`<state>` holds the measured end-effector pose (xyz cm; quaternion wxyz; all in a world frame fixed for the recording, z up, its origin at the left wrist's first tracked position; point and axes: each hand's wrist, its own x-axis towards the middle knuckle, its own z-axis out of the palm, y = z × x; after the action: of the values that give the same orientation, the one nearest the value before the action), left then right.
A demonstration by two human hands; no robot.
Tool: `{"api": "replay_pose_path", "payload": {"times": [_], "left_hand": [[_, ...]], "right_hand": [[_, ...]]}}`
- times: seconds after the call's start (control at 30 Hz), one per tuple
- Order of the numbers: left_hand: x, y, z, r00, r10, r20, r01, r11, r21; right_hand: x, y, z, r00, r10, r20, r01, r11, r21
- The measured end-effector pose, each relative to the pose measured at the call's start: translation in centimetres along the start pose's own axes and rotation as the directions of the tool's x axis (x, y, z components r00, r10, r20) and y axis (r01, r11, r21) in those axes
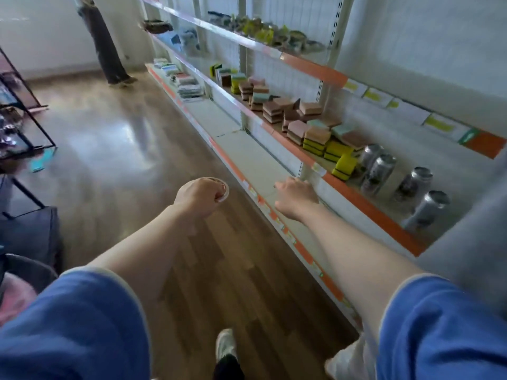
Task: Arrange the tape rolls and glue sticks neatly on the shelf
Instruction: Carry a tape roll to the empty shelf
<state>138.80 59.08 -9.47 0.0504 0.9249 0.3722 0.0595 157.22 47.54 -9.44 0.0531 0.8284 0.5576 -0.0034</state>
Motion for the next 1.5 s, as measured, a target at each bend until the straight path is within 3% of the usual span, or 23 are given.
{"api": "replay_pose_path", "payload": {"times": [0.3, 0.67, 1.03, 1.23, 1.5], "left_hand": [[19.4, -12.8, 2.2, 0.995, -0.094, 0.022, 0.094, 0.995, -0.018], [39.1, -30.7, -1.8, 0.98, -0.2, 0.008, 0.2, 0.98, -0.003], [60.9, -43.8, -1.4, 0.977, -0.182, -0.112, 0.184, 0.983, 0.004], [76.7, -50.5, -1.6, 0.976, -0.215, -0.032, 0.215, 0.977, 0.0], [93.1, -59.5, -3.2, 0.984, -0.175, -0.033, 0.174, 0.984, -0.035]], "right_hand": [[23.9, -2.6, 0.5, 0.999, -0.037, -0.004, 0.037, 0.999, 0.011], [51.5, -9.5, -4.4, 0.994, -0.107, -0.031, 0.108, 0.994, 0.024], [78.8, -12.9, -3.4, 0.975, -0.165, -0.145, 0.177, 0.982, 0.07], [96.1, -12.6, -5.4, 0.983, -0.164, -0.089, 0.17, 0.983, 0.07], [114.0, -14.1, -9.4, 0.973, -0.16, -0.166, 0.175, 0.982, 0.077]]}}
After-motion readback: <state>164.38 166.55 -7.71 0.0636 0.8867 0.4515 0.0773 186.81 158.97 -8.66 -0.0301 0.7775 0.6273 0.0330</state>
